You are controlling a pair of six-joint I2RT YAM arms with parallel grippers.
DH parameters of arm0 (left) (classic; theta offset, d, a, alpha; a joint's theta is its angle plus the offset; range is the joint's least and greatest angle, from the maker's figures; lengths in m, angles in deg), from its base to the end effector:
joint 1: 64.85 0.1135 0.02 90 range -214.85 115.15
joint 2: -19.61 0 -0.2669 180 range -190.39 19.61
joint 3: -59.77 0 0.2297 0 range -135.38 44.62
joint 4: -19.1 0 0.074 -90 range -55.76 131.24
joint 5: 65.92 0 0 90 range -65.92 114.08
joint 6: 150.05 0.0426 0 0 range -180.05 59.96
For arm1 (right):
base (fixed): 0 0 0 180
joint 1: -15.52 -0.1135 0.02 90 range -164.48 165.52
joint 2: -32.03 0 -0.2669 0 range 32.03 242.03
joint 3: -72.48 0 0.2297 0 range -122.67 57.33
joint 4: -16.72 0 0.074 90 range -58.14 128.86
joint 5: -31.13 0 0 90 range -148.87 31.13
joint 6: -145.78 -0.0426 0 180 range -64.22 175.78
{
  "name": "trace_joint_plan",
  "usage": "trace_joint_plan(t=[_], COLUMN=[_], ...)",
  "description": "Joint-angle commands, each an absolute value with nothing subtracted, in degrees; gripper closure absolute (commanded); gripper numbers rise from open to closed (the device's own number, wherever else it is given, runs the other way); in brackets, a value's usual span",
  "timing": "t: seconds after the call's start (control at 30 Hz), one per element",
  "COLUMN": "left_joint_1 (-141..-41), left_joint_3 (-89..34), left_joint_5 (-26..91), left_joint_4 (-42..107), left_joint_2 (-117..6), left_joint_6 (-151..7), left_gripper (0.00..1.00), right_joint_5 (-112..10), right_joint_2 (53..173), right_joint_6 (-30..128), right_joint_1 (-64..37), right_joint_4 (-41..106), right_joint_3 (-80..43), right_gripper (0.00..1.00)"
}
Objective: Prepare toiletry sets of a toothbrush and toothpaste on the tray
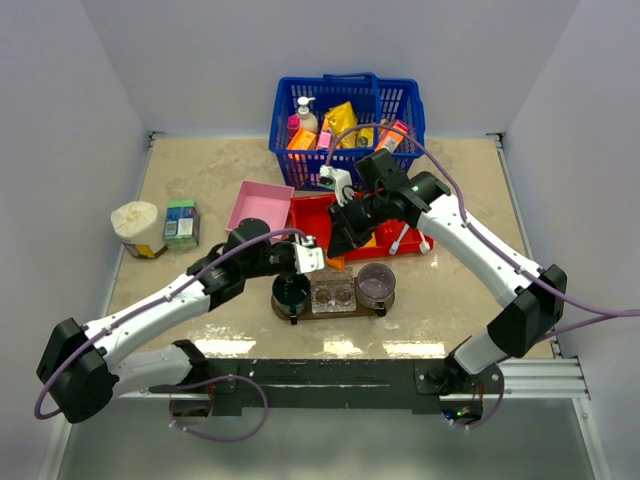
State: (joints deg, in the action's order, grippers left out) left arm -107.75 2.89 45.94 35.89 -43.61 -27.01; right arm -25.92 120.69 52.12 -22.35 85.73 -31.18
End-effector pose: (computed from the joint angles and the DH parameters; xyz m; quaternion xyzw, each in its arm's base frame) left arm 0.1595 -0.1699 0.2818 0.5865 0.5817 -0.2041 0.5254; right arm 0.2227 0.2025 0.3510 -0.3520 0.8459 0.3572 0.1814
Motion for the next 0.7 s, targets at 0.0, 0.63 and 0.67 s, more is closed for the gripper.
trace_joint_plan(t=[0.0,0.63,0.67], left_joint_1=[-107.74,-107.74,-107.74], left_joint_3=[0.50,-2.13,-2.48], left_joint_5=[46.31,34.45,33.49], left_joint_4=[32.57,30.55,30.55], left_joint_2=[-43.59,-45.78,-46.39], left_joint_6=[-28.76,-39.73,-40.61], left_gripper=[0.99,1.00,1.00], right_joint_5=[-26.17,-42.17,-43.74], right_joint_2=[120.36,109.12,108.33], right_joint_6=[51.39,41.64,40.06], right_joint_1=[-22.54,-20.08,-20.08], right_joint_4=[82.40,68.70,67.47], right_joint_3=[-32.93,-24.33,-23.45], right_gripper=[0.86,0.37,0.37])
